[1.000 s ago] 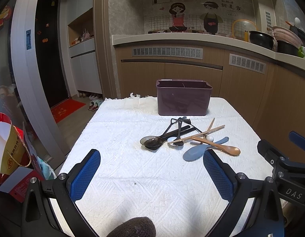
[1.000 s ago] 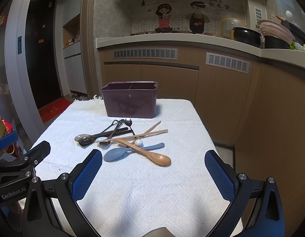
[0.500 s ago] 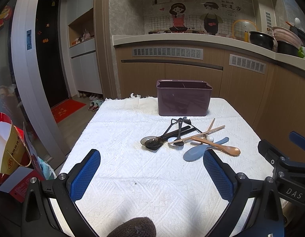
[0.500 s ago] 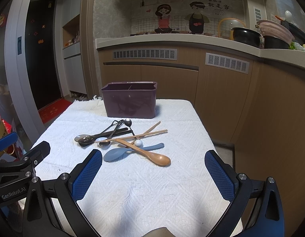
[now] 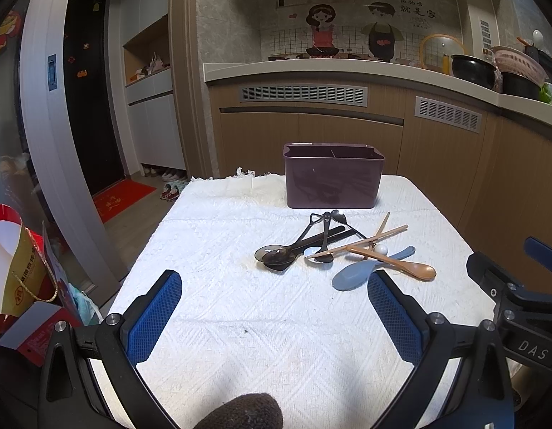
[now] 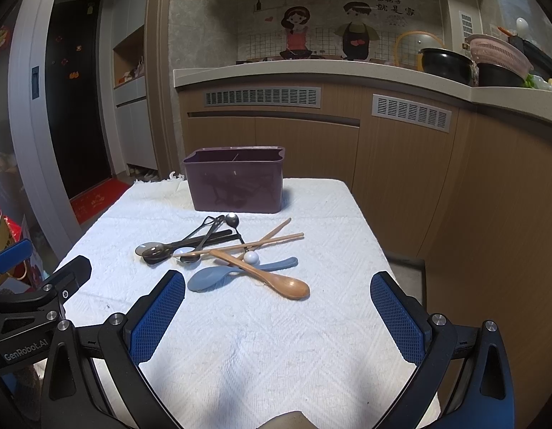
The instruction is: Organize utensils
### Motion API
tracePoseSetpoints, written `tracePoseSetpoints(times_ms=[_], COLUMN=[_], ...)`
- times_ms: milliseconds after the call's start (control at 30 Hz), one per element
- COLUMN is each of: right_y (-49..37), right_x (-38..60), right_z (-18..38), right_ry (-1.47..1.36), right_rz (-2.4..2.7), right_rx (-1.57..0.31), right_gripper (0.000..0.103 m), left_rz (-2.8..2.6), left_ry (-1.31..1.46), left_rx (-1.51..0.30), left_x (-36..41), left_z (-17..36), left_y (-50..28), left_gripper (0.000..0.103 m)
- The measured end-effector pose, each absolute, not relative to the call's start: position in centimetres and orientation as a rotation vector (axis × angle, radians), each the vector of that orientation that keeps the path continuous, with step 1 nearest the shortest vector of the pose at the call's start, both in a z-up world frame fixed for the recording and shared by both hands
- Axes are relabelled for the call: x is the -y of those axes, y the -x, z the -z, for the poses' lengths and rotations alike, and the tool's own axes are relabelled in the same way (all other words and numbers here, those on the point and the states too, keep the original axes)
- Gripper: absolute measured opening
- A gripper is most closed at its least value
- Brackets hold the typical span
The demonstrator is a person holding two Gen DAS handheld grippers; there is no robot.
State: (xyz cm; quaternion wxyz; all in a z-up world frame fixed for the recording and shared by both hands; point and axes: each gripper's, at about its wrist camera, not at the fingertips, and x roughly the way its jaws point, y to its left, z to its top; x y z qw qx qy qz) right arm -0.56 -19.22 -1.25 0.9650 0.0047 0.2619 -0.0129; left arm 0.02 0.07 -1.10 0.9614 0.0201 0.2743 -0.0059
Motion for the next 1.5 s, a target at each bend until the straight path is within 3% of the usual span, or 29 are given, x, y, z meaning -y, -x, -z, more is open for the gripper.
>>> tracePoseSetpoints(times_ms=[600,1267,1367,1433,1500], right_y=[-2.2,-13.2,-14.5,-15.5,-16.1], right_x=[19.8,20.3,19.1,17.9,16.9], right_z=[1.6,4.7,6.0,6.9,7.8], right_ry=[0.017,0.055,0.088,0.117,0.139], right_rz=[0.043,-0.082,-0.173,-0.245,-0.293], right_rx=[-0.541,-0.67,-0.726,-0.783,-0.827], right_gripper=[0.103,0.101,0.084,0.062,0.051], left_rz=[0.008,0.183,0.136,0.103,0.075], left_ry=[-0.067,-0.021,-0.021,-0.015,-0.005], left_rx=[-0.576,-0.742,-0.702,-0.675,-0.67], left_x=[-0.5,-2.9,-4.2,-5.2,-6.3], left_z=[1.6,3.9,3.7,3.6,3.7], left_y=[-3.7,-16.1,-16.4,-16.5,-16.7], left_gripper=[0.103,0.103,0.103,0.103,0.103])
